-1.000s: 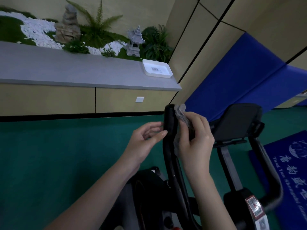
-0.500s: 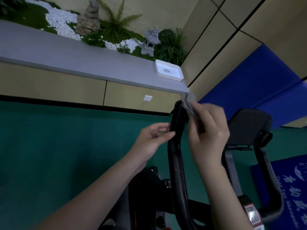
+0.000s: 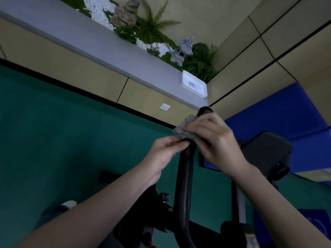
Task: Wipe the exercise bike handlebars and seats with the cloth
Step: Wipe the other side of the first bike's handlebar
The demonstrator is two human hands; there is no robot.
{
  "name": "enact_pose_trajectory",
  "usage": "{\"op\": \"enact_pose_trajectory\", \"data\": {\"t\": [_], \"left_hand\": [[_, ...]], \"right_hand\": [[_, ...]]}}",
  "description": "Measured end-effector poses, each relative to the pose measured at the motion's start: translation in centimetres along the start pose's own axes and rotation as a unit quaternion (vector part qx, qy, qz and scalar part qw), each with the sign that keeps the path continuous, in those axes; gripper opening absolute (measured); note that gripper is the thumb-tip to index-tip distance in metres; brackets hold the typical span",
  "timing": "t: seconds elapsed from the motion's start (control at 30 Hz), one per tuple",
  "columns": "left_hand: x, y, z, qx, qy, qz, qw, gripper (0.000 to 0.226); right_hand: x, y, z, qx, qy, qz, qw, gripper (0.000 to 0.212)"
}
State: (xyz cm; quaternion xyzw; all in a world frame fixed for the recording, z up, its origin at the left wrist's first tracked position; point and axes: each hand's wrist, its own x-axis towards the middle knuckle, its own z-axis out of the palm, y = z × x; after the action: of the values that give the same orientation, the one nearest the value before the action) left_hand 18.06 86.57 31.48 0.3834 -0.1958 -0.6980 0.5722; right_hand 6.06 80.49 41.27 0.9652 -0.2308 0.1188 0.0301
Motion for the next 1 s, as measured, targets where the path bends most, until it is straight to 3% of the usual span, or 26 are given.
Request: {"op": "enact_pose_trajectory", "data": {"t": [0.1, 0.23, 0.4, 0.57, 0.7, 0.77, 0.9, 1.0], "left_hand": [[-0.3, -0.6, 0.0, -0.011, 0.016, 0.002, 1.0, 0.024], [-0.5, -1.0, 0.1, -0.01, 0.033, -0.002, 0.999, 0.027], [-0.7, -1.0, 0.3, -0.017, 0.029, 0.01, 0.999, 0.024], [-0.7, -1.1, 0.2, -0.012, 0.033, 0.0, 0.999, 0.026], [-0.7, -0.7, 0.0, -0.01, 0.016, 0.011, 1.0, 0.023], [-0.7, -0.5, -0.1, 0.002, 0.01, 0.014, 1.0, 0.024], [-0.6, 0.3, -0.5, 0.05, 0.002, 0.009, 0.999, 0.022], [-0.5, 0.9, -0.5, 0.072, -0.009, 0.017, 0.997, 0.021]], "right_hand": [[0.3, 0.1, -0.4, 0.001, -0.034, -0.033, 0.999, 0.018], [1.9, 1.3, -1.8, -0.014, -0.005, -0.02, 1.0, 0.021], [1.2, 0.2, -0.4, -0.006, -0.087, -0.052, 0.995, 0.02], [2.6, 1.2, -1.3, -0.011, -0.038, -0.006, 0.999, 0.016], [1.6, -0.2, -0.2, -0.01, -0.06, -0.026, 0.998, 0.018], [1.8, -0.2, -0.6, 0.008, -0.021, 0.003, 1.0, 0.017], [2.9, 0.0, -2.1, -0.007, 0.13, 0.097, 0.987, 0.02], [4.3, 0.2, -2.2, -0.048, 0.122, 0.133, 0.982, 0.018]]}}
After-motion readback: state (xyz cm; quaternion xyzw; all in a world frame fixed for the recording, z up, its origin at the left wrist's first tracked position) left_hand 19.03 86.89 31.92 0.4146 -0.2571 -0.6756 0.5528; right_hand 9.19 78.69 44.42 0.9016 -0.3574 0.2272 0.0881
